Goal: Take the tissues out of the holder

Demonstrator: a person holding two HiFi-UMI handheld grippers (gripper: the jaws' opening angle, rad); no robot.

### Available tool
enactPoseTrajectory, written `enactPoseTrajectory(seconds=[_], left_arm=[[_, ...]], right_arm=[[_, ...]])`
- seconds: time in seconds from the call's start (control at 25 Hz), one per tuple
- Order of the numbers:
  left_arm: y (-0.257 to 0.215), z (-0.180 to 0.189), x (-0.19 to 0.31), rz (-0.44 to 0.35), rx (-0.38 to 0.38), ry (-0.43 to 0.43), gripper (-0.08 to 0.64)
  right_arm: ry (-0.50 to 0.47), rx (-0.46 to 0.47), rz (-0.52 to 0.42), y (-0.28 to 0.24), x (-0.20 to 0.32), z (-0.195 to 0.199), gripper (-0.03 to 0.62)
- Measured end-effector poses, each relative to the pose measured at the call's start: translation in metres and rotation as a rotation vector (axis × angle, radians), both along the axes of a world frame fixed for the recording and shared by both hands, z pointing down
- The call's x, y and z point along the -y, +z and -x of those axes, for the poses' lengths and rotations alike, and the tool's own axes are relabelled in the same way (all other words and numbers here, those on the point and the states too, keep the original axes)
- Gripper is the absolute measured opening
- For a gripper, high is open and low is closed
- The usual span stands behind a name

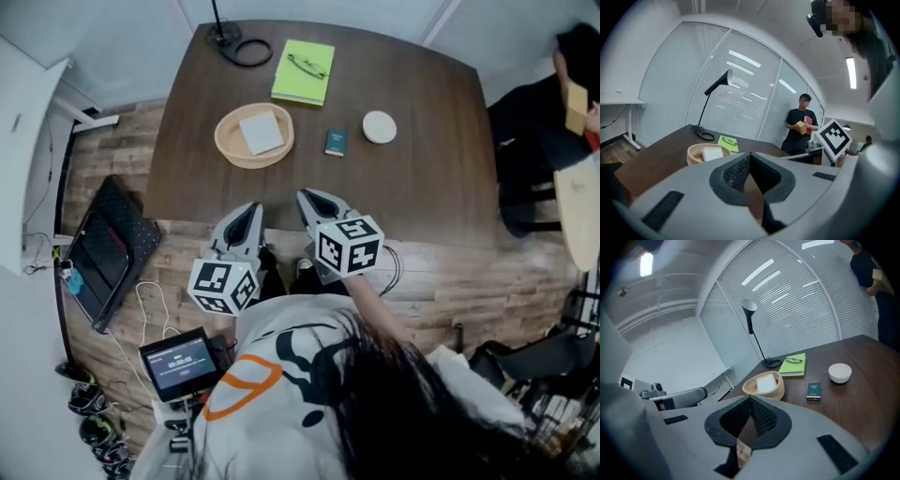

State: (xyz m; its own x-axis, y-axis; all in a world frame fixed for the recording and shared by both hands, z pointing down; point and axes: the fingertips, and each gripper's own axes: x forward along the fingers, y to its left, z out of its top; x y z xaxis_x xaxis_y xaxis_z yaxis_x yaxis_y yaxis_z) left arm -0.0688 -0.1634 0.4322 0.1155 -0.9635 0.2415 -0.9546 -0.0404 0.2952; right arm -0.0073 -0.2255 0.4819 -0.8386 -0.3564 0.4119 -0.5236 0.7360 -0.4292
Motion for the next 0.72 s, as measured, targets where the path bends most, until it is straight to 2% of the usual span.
enactPoseTrajectory(seconds=[0.2, 0.4, 0.72], left_arm=[[0.002, 0.071, 0.043, 0.015, -0.011, 0.037, -0.002], [0.001, 0.094, 0.063, 0.016, -0.013, 0.106, -0.002], [0.010, 0.134, 0.082, 0.023, -0.036, 0.164, -0.002]], right_arm=[[0.043, -0.008, 0.014, -0.001, 0.041, 0.065, 0.011], [0.098, -0.015, 0.011, -0.001, 0.056, 0.086, 0.011], [0.136, -0.031, -0.013, 0.000, 0.074, 0.120, 0.011]])
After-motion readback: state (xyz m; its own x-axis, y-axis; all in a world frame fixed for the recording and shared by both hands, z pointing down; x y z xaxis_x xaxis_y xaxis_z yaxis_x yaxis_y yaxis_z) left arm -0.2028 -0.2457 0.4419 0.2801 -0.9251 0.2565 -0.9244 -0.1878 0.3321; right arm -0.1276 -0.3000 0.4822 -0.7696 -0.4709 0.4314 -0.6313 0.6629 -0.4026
